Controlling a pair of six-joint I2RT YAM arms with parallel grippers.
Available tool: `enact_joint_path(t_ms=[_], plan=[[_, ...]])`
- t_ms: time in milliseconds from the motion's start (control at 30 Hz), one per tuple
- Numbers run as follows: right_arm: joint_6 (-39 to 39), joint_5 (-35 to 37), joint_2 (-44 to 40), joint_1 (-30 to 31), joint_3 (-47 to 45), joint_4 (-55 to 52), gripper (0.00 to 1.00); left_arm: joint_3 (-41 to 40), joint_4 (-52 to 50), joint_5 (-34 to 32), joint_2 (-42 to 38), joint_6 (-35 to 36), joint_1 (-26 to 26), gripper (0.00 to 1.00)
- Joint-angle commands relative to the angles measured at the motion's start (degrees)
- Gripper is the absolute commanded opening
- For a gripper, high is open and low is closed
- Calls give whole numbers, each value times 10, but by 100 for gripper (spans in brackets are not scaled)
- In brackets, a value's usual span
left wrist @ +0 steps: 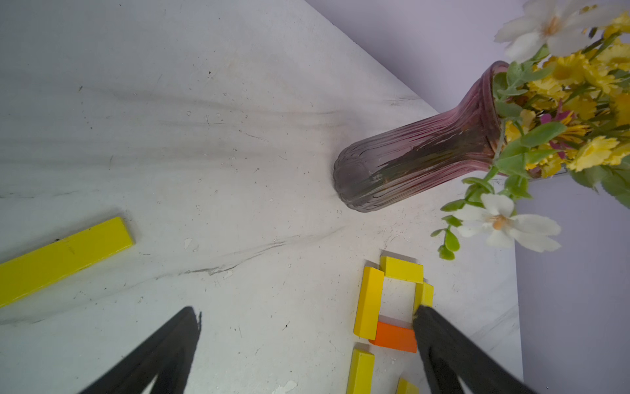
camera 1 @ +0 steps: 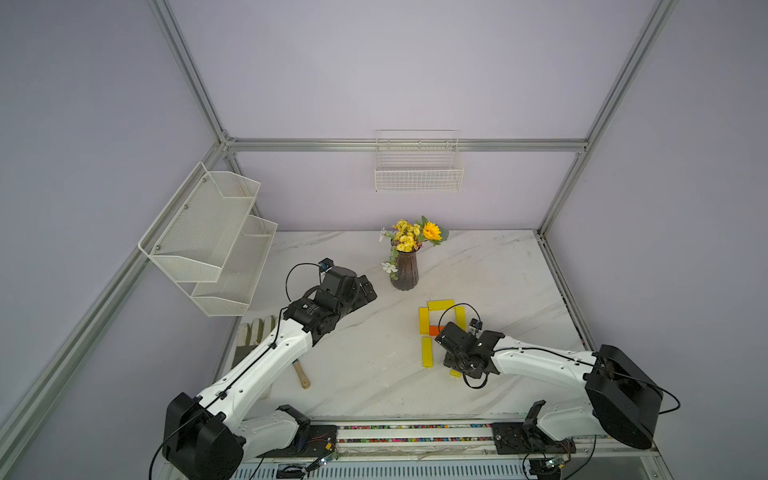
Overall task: Assemble the number 8 with building blocks
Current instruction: Assemble the building block at the center of the board.
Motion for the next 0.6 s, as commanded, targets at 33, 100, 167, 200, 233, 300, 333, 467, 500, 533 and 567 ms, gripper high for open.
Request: enact_joint_path(t_ms=[33,100,167,200,233,300,333,467,500,533,567], plan=[[-29,-6,26,-5,3,-1,56,-1,24,7,-6,-1,6,100],[-36,-5,36,-4,10,-11,49,-1,23,7,-7,-1,7,100],[-49,-1,43,-5,17,-24,33,-2,23,7,-10,0,8,100],[-55,5,43,-5,21,-36,27,-3,23,6,-12,0,9,100],[-67,12,42,-5,25,-46,23,-6,23,5,-14,1,11,100],[-91,30,33,-7,32,-69,20,-10,25,4,-21,0,13,100],[-107,37,24,-12,36,-81,20,-12,26,4,-24,0,15,100],[-184,55,-14,-43,52,-114,26,-19,29,5,-32,1,20,100],[-205,61,-25,-50,57,-118,26,-22,32,6,-34,0,21,100],[-216,68,-33,-60,63,-124,27,-25,35,7,-36,0,22,100],[-228,71,-37,-68,67,-127,27,-27,38,8,-37,0,22,100]])
